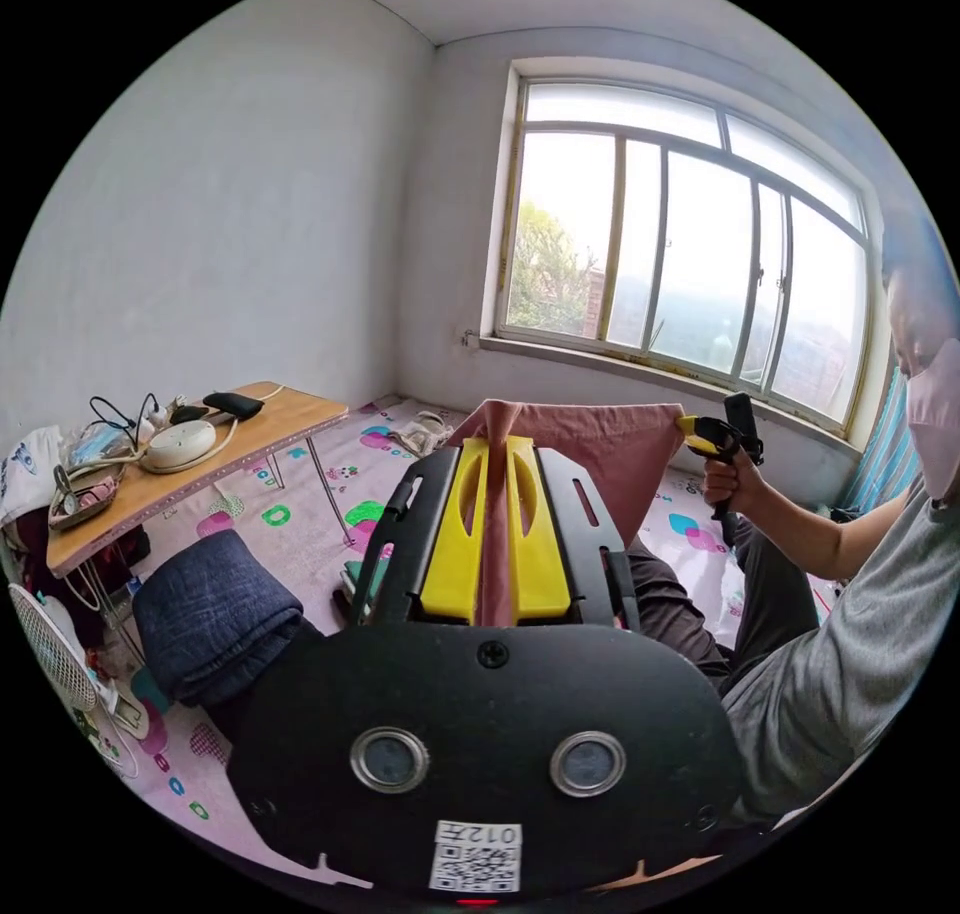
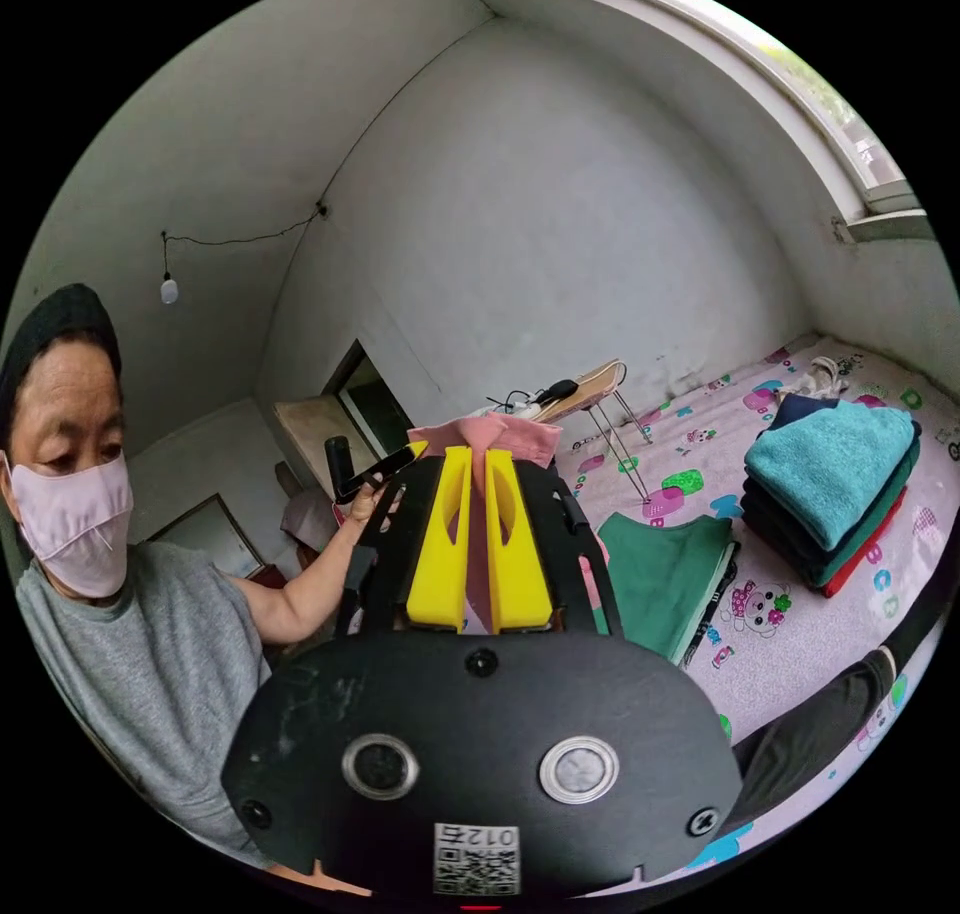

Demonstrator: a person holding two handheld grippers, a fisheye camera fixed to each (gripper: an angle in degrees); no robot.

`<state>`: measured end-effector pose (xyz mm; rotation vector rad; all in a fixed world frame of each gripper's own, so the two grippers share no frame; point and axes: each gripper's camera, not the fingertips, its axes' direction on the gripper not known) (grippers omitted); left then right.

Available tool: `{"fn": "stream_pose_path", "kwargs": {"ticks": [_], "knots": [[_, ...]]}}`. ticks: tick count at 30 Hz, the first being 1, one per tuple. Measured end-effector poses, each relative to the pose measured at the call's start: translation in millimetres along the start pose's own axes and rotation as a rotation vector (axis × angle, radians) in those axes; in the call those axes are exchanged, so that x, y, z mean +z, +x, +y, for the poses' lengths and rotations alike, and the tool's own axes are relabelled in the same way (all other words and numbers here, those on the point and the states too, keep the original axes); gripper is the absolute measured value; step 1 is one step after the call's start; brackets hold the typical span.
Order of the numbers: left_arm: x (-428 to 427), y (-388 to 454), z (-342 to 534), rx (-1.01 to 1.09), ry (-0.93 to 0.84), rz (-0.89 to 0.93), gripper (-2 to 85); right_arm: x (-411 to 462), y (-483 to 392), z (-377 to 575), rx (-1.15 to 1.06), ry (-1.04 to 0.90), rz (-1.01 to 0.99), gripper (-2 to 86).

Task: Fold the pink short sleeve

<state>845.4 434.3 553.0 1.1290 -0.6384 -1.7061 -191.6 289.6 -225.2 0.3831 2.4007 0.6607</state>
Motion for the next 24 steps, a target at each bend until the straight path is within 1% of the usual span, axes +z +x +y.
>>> {"fn": "stream_pose_path", "kwargs": {"ticks": [7,10,13,16,20,24], "knots": [[6.8,15.0,3.5,0.018,0.006,0.041,1.4,-55.4,0.7,42.1,0.018,0.045,0.011,-0.7],[5.8,28.6,0.5,0.060,0.024,0.028,1.4,-73.9,-2.7,58.6,0.016,0.058,0.013,-0.7],[4.5,38.3,-5.1,0.093,0.041,-0.001,1.4,-80.0,-0.2,77.5,0.056,0.008,0.025,-0.7],[6.7,43.0,-11.0,0.121,0.041,-0.028,1.4,-89.8,-4.7,95.6,0.070,0.023,-0.004,-0.8],[15.5,37.9,-10.7,0.118,-0.013,-0.039,1.4,-100.9,-13.1,116.3,0.087,0.040,-0.024,-0.8],[20.7,28.5,10.5,0.112,-0.103,-0.063,1.4,-106.5,-30.4,140.8,0.080,-0.011,-0.037,-0.7]]}}
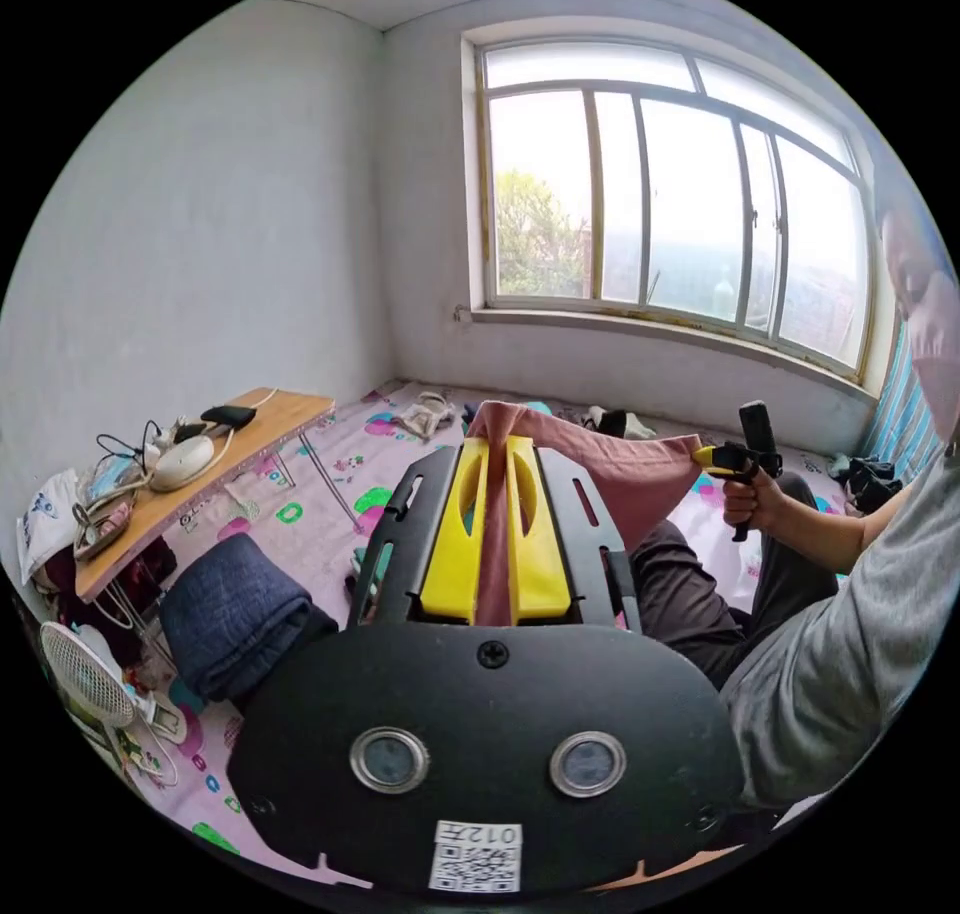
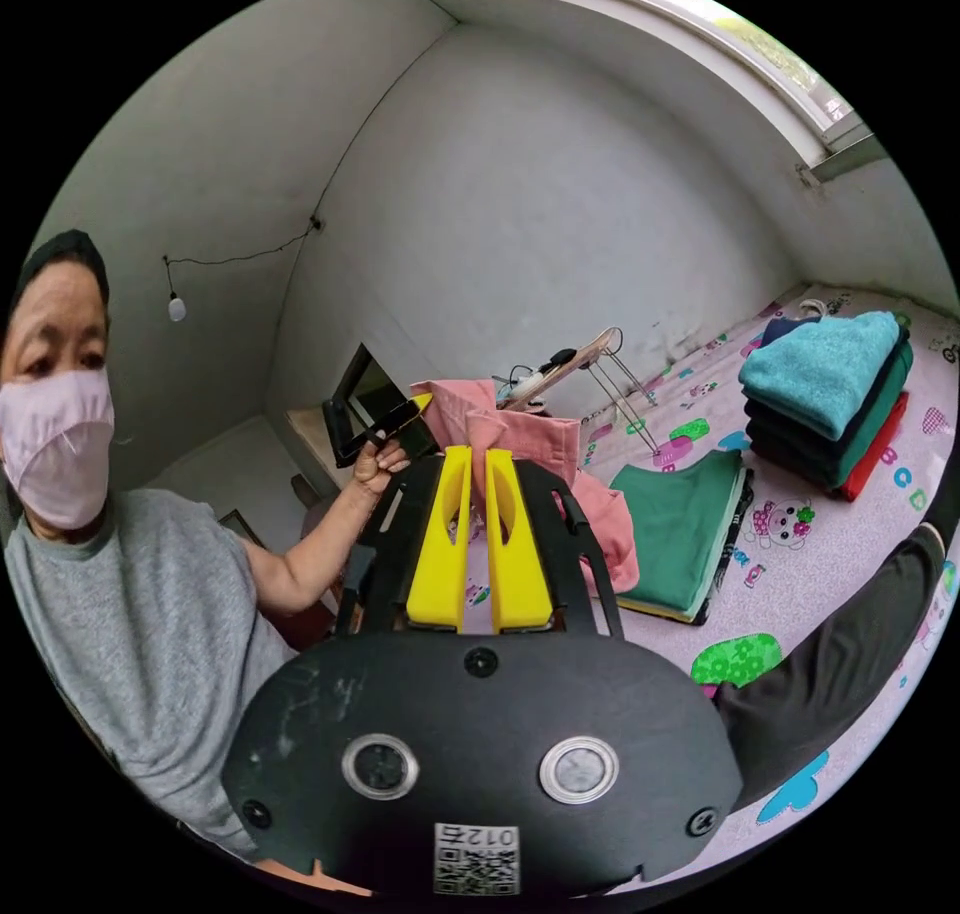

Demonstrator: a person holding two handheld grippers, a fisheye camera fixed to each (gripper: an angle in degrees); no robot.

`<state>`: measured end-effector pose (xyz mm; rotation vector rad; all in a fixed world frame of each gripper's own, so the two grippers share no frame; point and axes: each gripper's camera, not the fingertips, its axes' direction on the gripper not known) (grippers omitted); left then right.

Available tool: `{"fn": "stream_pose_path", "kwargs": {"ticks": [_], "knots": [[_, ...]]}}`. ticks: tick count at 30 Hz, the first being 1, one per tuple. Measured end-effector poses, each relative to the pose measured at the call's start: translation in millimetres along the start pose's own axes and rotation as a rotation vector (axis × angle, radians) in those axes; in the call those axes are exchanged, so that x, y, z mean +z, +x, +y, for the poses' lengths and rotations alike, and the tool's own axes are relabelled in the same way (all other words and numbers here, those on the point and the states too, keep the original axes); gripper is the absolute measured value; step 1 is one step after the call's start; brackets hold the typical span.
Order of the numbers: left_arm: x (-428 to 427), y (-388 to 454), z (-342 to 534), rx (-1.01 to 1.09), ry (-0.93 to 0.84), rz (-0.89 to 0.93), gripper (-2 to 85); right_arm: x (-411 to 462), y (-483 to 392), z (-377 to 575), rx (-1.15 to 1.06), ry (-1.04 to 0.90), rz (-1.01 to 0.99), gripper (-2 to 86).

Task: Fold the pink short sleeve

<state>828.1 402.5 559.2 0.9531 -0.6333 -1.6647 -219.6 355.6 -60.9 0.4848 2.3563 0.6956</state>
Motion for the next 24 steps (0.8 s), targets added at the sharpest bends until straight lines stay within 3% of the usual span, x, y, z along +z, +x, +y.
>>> {"fn": "stream_pose_path", "kwargs": {"ticks": [4,12,24], "knots": [[-4.9,-5.4,25.6,-0.007,-0.017,0.045,1.3,-9.6,-20.8,17.0,-0.033,-0.063,-0.010,-0.7],[-27.6,-17.6,54.4,0.001,0.051,0.307,1.3,-45.0,-61.0,16.5,-0.086,-0.142,-0.078,-0.7],[5.4,-14.0,9.3,0.117,-0.048,0.640,1.2,-88.9,-137.8,7.0,-0.057,-0.278,-0.137,-0.8]]}}
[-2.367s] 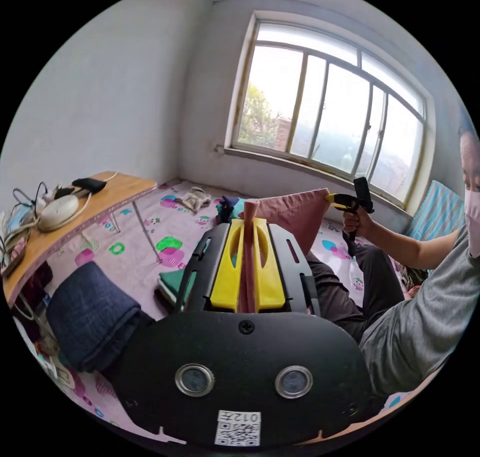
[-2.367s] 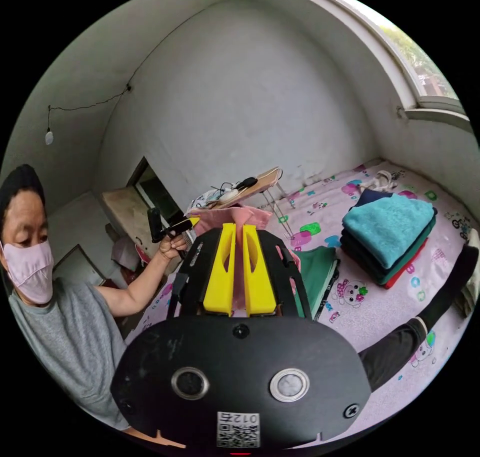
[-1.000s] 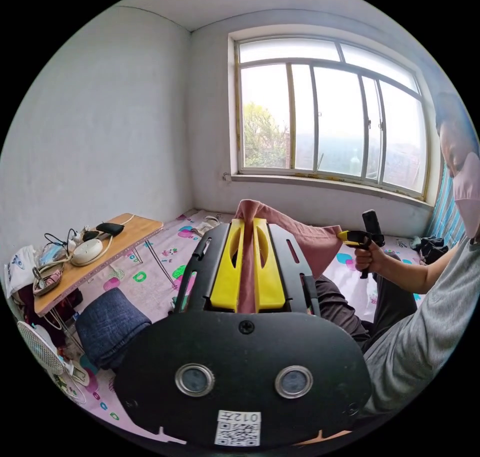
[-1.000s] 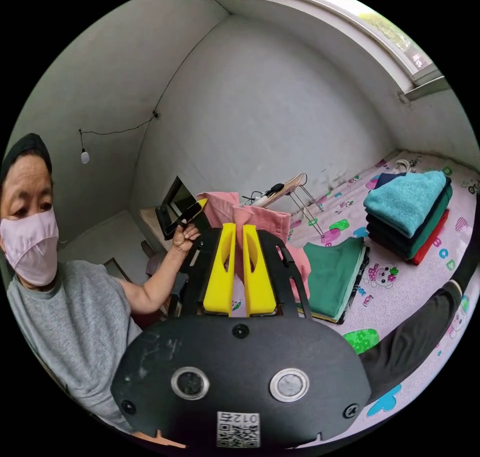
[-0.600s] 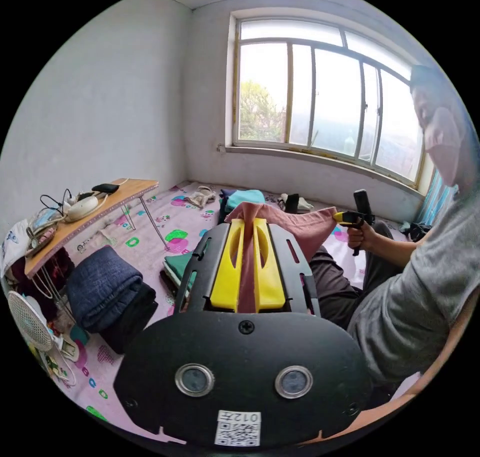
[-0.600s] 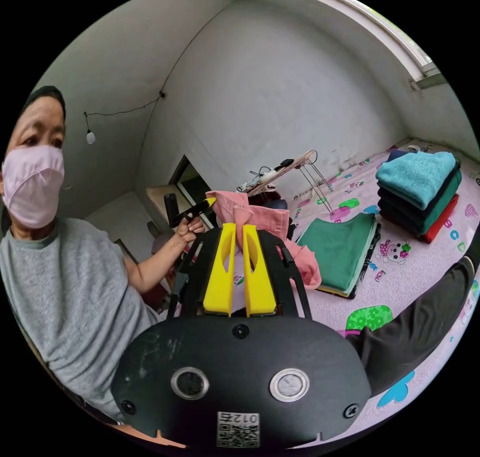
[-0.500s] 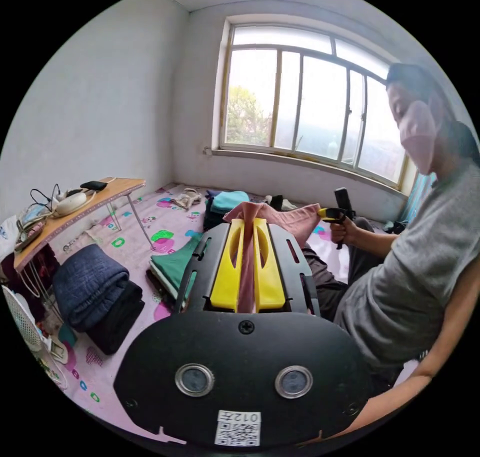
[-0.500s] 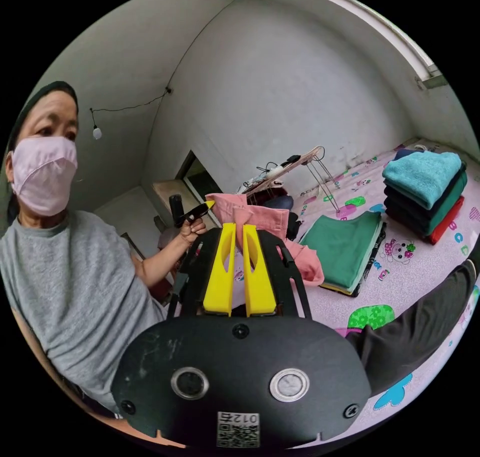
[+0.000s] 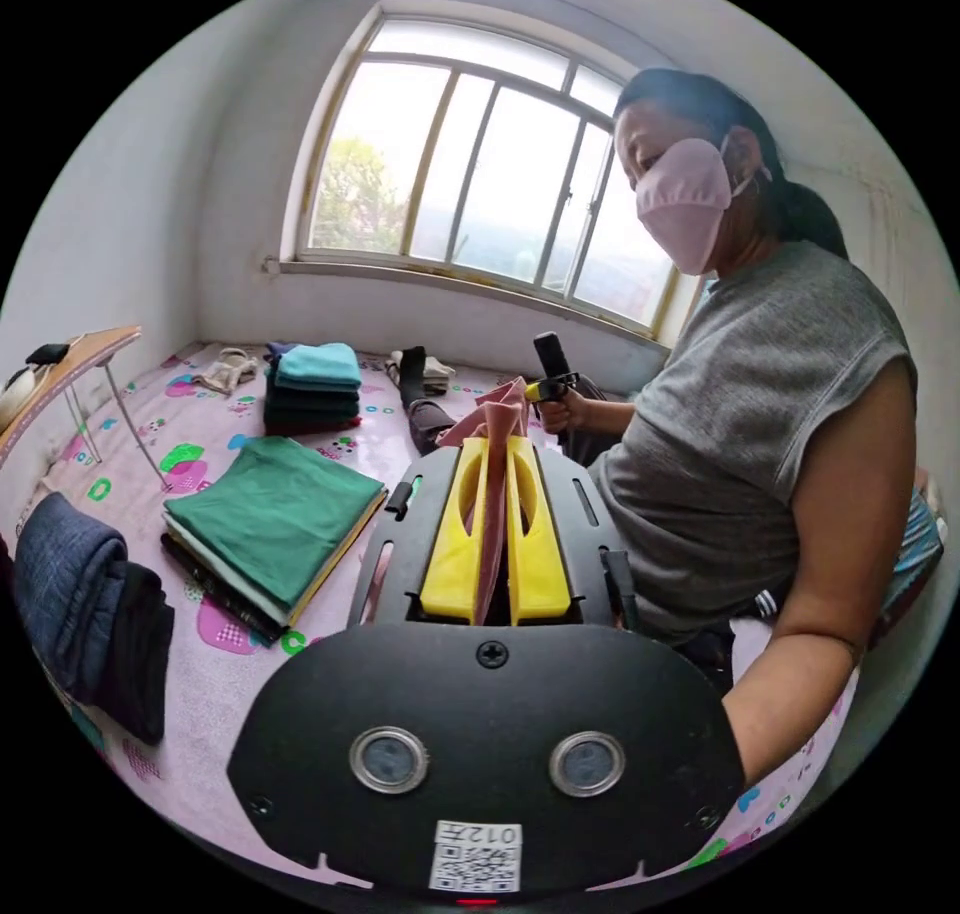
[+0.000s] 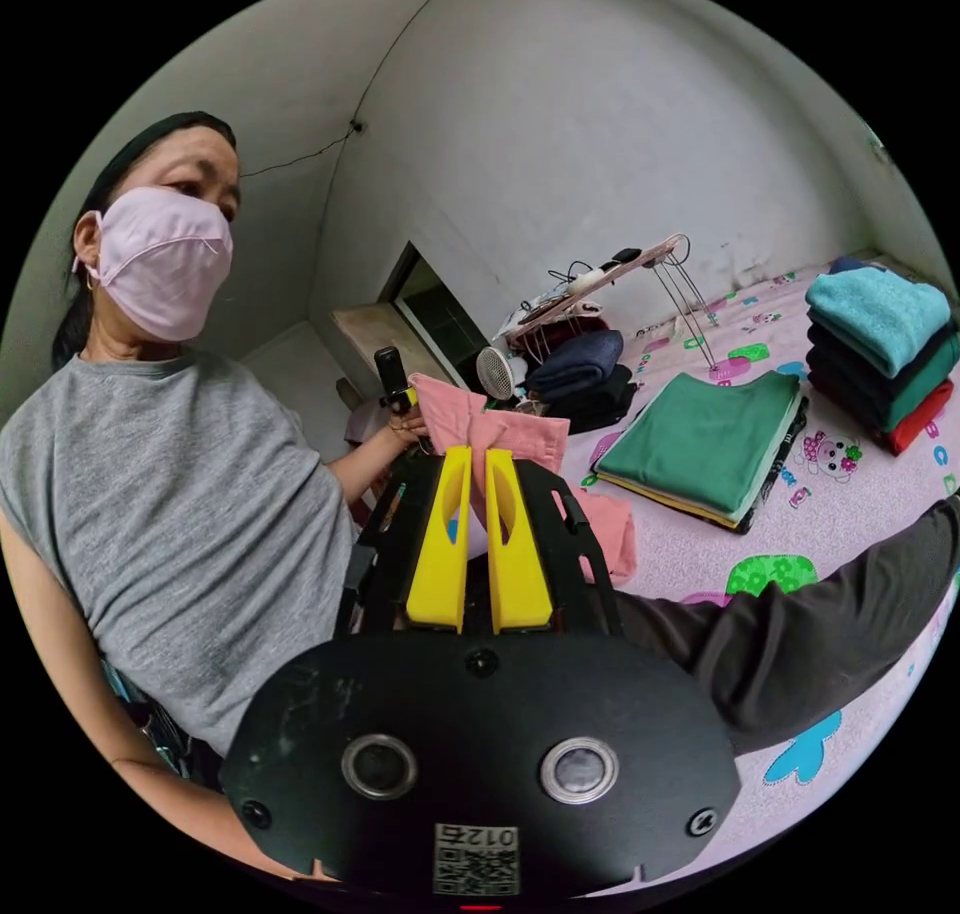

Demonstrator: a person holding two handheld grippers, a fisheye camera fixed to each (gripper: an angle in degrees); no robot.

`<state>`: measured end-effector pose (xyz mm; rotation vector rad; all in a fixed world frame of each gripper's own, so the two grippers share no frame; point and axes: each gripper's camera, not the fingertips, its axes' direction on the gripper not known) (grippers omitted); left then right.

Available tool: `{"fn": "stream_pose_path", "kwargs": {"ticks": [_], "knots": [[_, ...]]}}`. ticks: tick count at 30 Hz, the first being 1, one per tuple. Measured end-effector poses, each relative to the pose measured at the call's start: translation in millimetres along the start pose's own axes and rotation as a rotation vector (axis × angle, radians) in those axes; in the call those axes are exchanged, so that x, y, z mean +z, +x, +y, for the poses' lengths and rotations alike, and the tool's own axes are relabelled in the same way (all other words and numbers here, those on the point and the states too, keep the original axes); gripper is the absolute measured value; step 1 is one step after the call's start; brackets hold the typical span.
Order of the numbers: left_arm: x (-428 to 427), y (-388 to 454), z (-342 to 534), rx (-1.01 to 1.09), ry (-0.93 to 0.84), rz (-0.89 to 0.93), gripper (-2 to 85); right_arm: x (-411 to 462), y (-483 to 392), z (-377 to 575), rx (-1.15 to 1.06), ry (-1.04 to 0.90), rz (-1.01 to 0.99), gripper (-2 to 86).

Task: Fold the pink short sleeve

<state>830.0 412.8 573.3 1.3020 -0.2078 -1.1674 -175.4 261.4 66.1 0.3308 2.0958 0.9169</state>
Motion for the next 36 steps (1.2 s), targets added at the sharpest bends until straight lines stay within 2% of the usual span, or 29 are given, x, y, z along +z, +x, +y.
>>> {"fn": "stream_pose_path", "kwargs": {"ticks": [9,14,22,26,29,36], "knots": [[32.8,4.7,-88.2,0.132,-0.066,0.149,1.2,-59.1,-50.6,-17.7,0.081,0.040,-0.004,-0.7],[55.7,-0.8,-140.3,0.152,-0.093,0.154,1.2,-86.9,-75.3,-37.7,0.127,0.053,0.006,-0.7],[102.5,-49.1,-273.9,0.225,-0.115,0.150,1.2,-150.7,-95.3,-95.5,0.191,0.261,0.009,-0.7],[142.5,-59.4,-382.7,0.383,-0.153,0.219,1.0,-195.0,-111.3,-131.2,0.174,0.412,0.035,-0.7],[181.7,-58.5,-474.3,0.516,-0.167,0.254,1.0,-244.9,-142.5,-168.4,0.125,0.504,0.136,-0.7],[328.6,-24.8,-708.6,0.638,-0.069,0.287,1.0,-413.6,-258.2,-255.8,0.083,0.648,0.588,-0.7]]}}
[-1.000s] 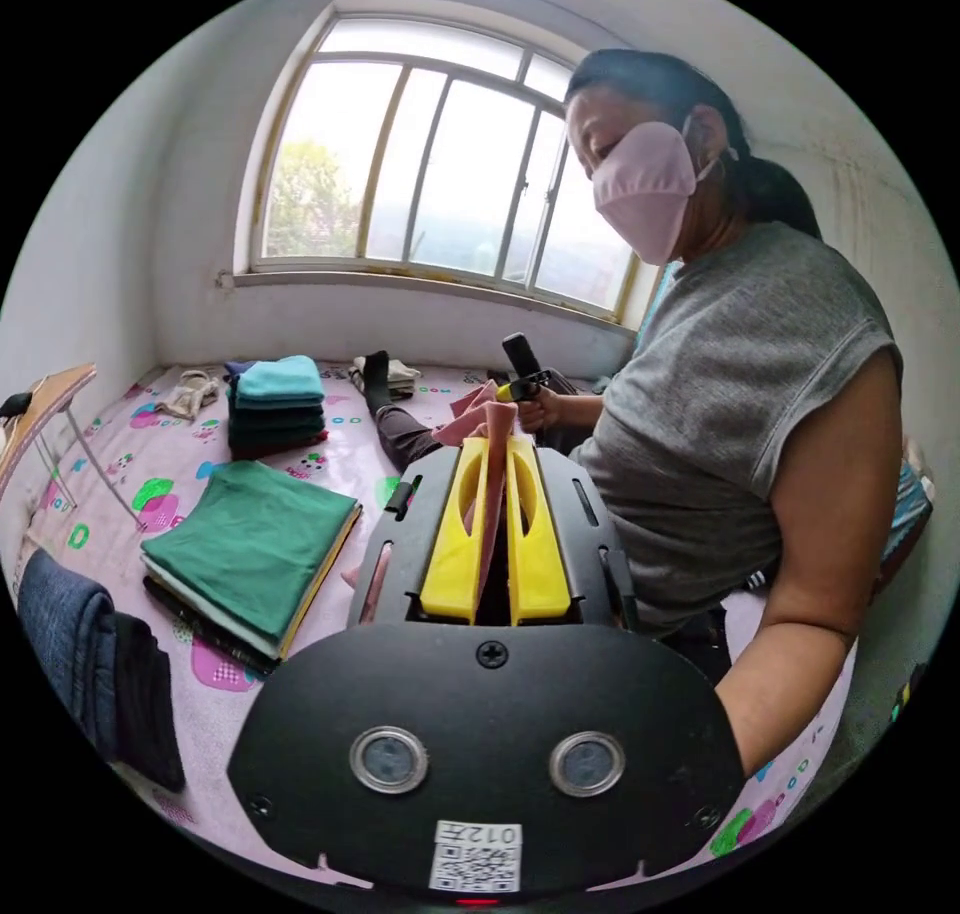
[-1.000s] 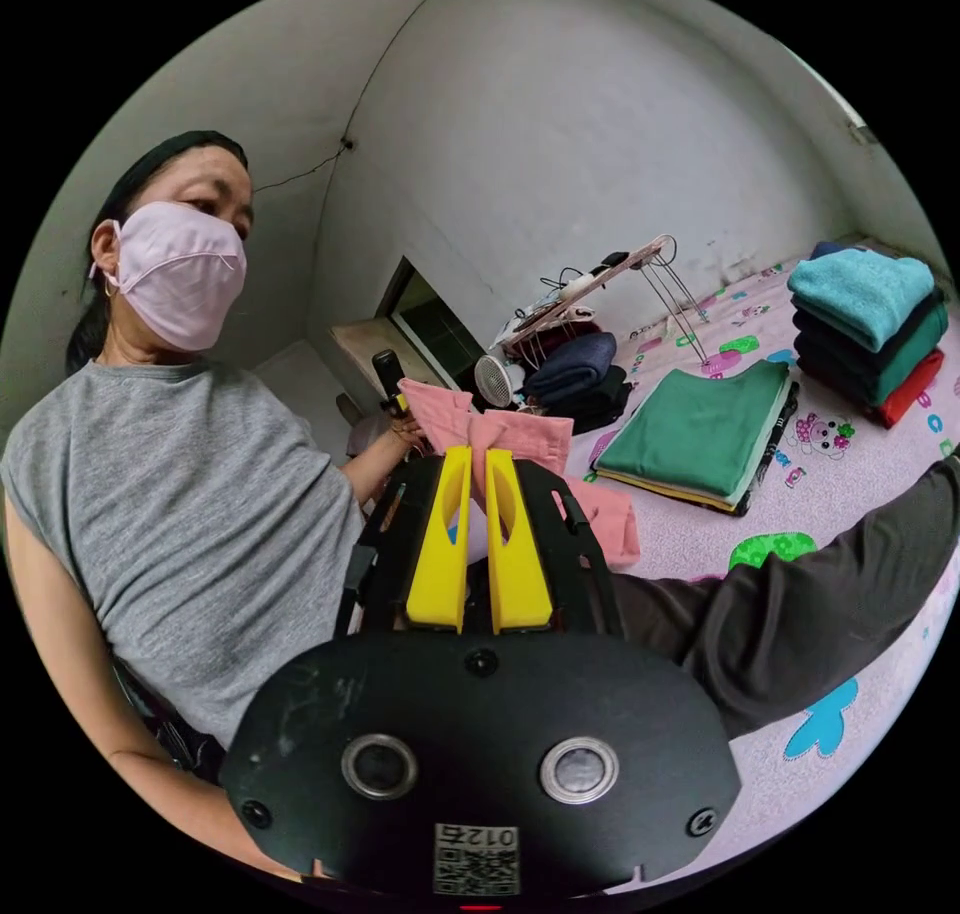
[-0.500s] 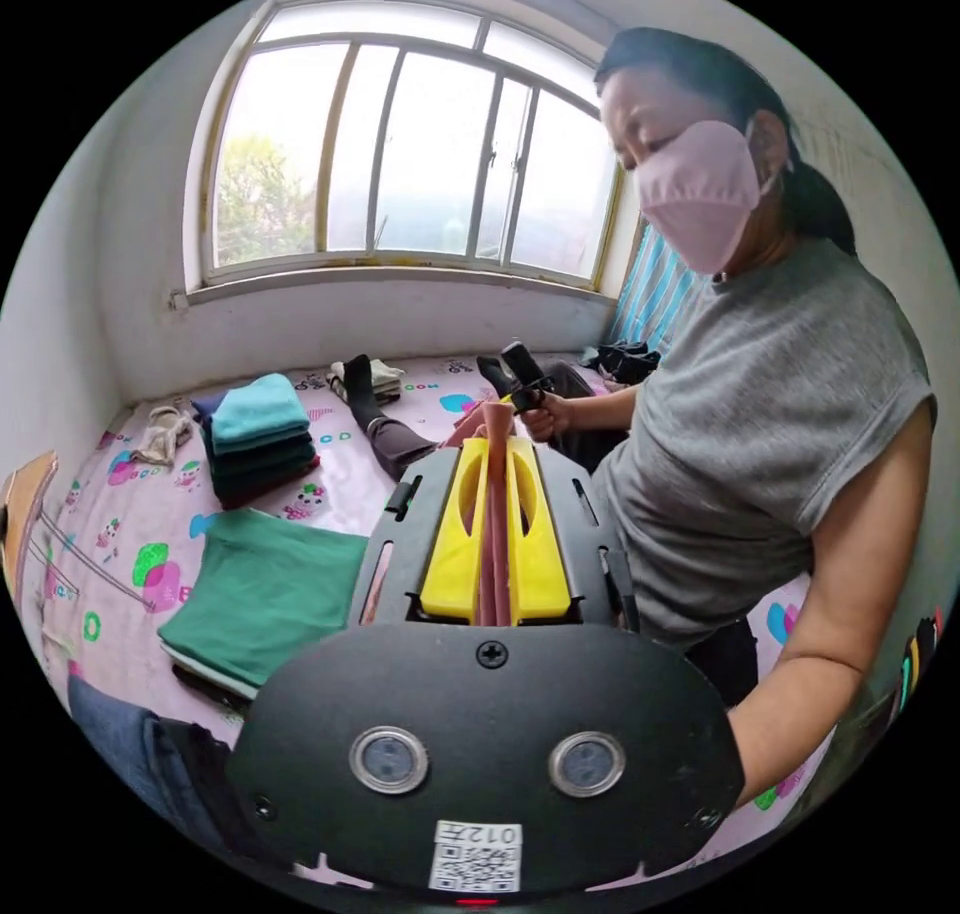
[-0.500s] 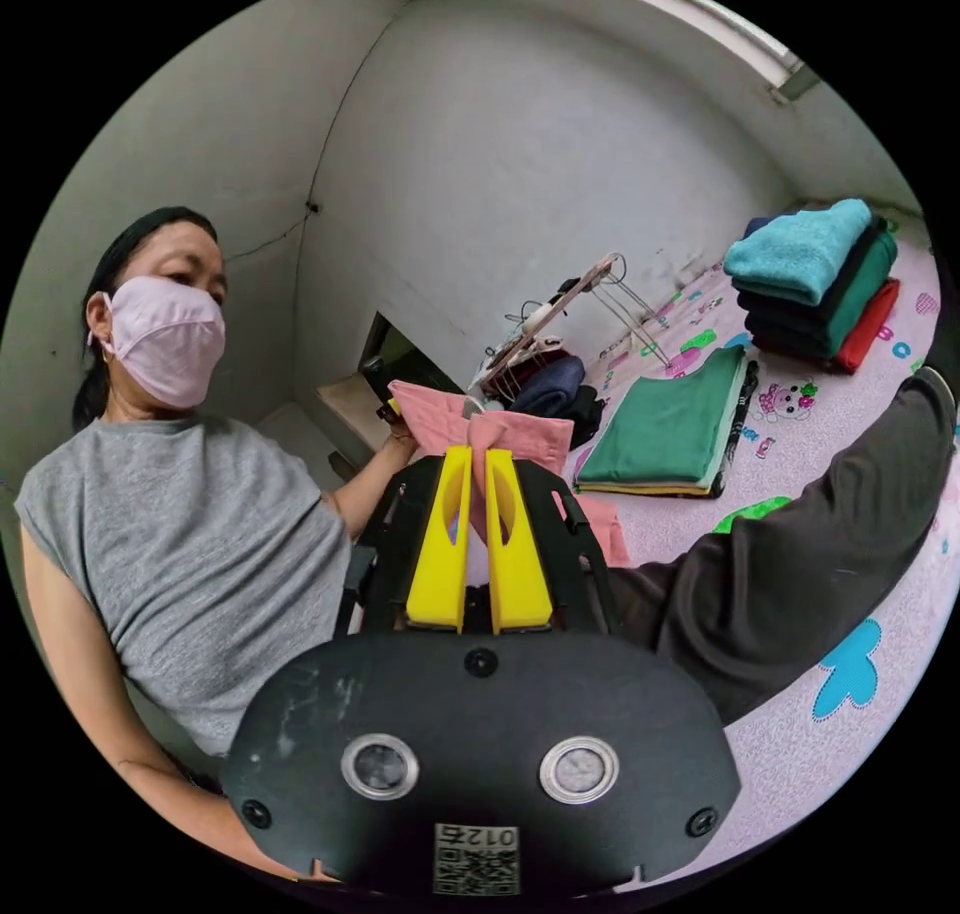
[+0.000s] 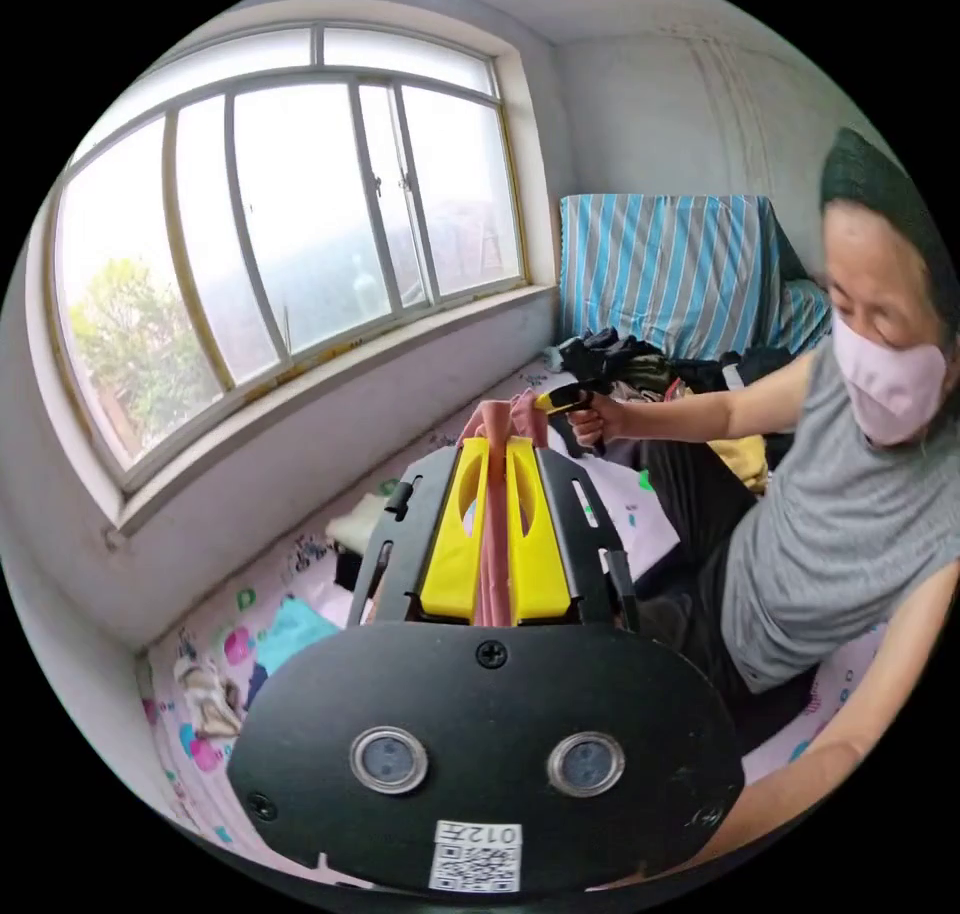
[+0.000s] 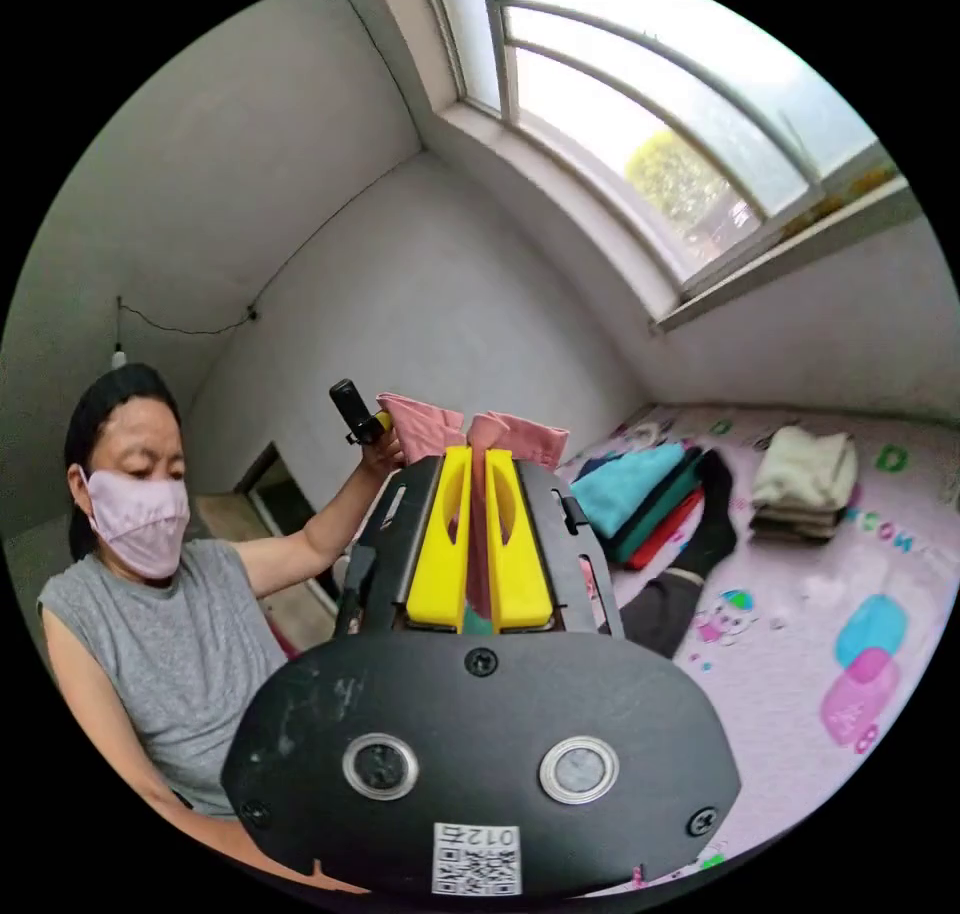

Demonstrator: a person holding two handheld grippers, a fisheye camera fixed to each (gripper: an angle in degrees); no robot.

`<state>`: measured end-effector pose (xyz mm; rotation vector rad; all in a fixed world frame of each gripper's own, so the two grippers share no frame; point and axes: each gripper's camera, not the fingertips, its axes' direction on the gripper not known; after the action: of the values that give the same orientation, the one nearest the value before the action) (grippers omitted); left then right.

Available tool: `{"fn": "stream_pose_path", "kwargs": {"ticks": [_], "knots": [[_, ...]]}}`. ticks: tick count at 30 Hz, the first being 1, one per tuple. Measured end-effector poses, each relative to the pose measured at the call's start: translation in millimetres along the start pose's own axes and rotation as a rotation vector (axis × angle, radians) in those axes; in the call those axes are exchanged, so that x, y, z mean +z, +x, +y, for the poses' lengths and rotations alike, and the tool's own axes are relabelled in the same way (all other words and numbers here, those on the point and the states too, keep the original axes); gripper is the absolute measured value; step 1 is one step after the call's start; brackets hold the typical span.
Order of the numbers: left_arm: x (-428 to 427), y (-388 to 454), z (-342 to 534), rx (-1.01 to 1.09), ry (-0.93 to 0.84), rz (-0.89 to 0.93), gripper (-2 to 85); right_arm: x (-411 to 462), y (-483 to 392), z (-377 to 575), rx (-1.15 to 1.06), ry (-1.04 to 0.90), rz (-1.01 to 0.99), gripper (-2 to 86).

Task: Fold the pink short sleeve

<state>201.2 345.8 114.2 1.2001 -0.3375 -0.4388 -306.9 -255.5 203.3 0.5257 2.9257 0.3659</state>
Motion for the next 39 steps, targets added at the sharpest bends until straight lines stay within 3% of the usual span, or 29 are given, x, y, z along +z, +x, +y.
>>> {"fn": "stream_pose_path", "kwargs": {"ticks": [4,8,15,18,24,28,30,32,37,39], "knots": [[76.3,-30.5,-88.0,0.083,0.050,0.015,0.9,-78.8,-41.0,-76.6,-0.109,0.059,0.259,-0.7],[202.6,-44.4,-139.8,0.120,-0.015,0.127,0.7,-118.2,-55.0,-91.7,-0.141,-0.010,0.440,-0.6],[474.9,-7.4,-94.0,0.034,-0.400,0.343,0.5,-140.6,15.7,15.9,0.182,-0.306,0.666,-0.6],[549.2,18.2,-68.4,-0.015,-0.558,0.429,0.5,-137.6,34.8,61.9,0.346,-0.445,0.716,-0.4],[590.4,33.6,-79.6,0.000,-0.654,0.458,0.5,-110.9,9.3,61.0,0.360,-0.660,0.687,1.2],[599.4,16.9,-93.1,-0.045,-0.651,0.453,0.6,-85.4,-4.0,45.5,0.306,-1.070,0.727,5.3],[604.9,5.7,-100.2,-0.095,-0.640,0.459,0.6,-88.2,-7.0,31.4,0.261,-1.160,0.812,5.7],[606.2,0.9,-106.4,-0.114,-0.626,0.454,0.7,-99.8,-4.5,4.8,0.258,-1.107,0.881,5.8],[593.6,-6.1,-129.2,-0.145,-0.506,0.371,0.7,-134.4,32.4,-83.1,0.324,-0.611,0.952,5.7],[585.5,-5.3,-140.3,-0.155,-0.455,0.304,0.7,-134.4,51.6,-99.6,0.347,-0.544,0.960,6.0]]}}
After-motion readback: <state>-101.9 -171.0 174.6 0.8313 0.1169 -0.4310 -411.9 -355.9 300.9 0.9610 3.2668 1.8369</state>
